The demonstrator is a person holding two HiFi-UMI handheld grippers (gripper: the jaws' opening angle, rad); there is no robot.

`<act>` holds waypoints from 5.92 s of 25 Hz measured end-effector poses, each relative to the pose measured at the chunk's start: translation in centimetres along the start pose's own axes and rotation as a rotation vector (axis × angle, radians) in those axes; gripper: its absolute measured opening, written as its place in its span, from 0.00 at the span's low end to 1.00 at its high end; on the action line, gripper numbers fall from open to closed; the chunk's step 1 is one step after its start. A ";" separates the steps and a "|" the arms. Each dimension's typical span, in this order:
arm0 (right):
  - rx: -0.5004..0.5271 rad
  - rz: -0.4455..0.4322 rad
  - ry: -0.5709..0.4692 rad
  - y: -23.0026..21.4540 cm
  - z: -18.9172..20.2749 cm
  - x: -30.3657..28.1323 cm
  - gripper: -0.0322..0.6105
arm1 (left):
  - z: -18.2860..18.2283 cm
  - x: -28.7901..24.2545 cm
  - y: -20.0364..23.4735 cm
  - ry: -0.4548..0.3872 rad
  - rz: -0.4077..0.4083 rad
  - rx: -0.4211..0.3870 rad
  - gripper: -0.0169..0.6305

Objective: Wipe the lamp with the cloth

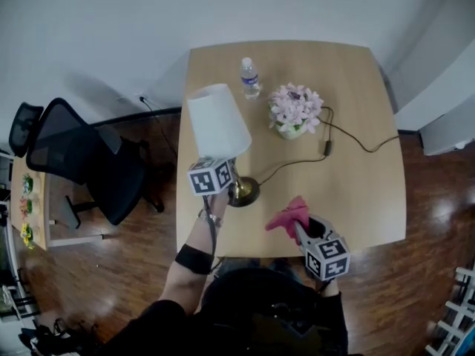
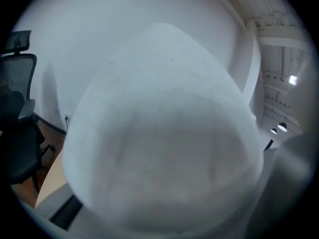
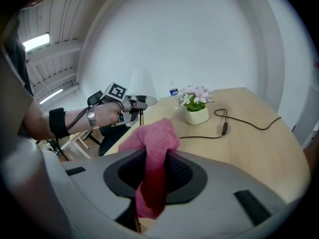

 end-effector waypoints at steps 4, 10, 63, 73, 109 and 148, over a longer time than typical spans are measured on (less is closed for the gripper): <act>0.004 0.006 -0.011 -0.3 0.7 1.5 0.20 | 0.1 0.2 -2.4 -0.036 0.017 -0.051 0.13; 0.001 0.037 -0.029 -1.4 2.1 3.9 0.20 | 0.7 -0.7 -7.0 -0.043 0.065 -0.141 0.13; 0.108 -0.008 -0.057 -3.9 6.0 7.7 0.18 | 18.8 2.4 -14.6 0.214 0.155 -0.342 0.38; 0.081 -0.027 -0.127 -4.8 5.3 8.9 0.18 | 19.0 12.8 -19.0 0.243 0.198 -0.365 0.35; 0.301 -0.132 -0.386 -1.6 -11.3 9.8 0.18 | 14.7 19.7 -22.1 0.175 0.189 -0.291 0.03; 0.255 -0.115 -0.369 -0.7 -8.3 12.5 0.17 | 16.0 17.2 -21.8 0.231 0.217 -0.302 0.03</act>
Point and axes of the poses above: the fingertips, and each gripper's own axes: x backward along the fingers, y to its left, z out of its underside, the point moved 7 cm from there along x, backward along the fingers, and after that the axes turned 12 degrees about z, right-handed, at the moved point
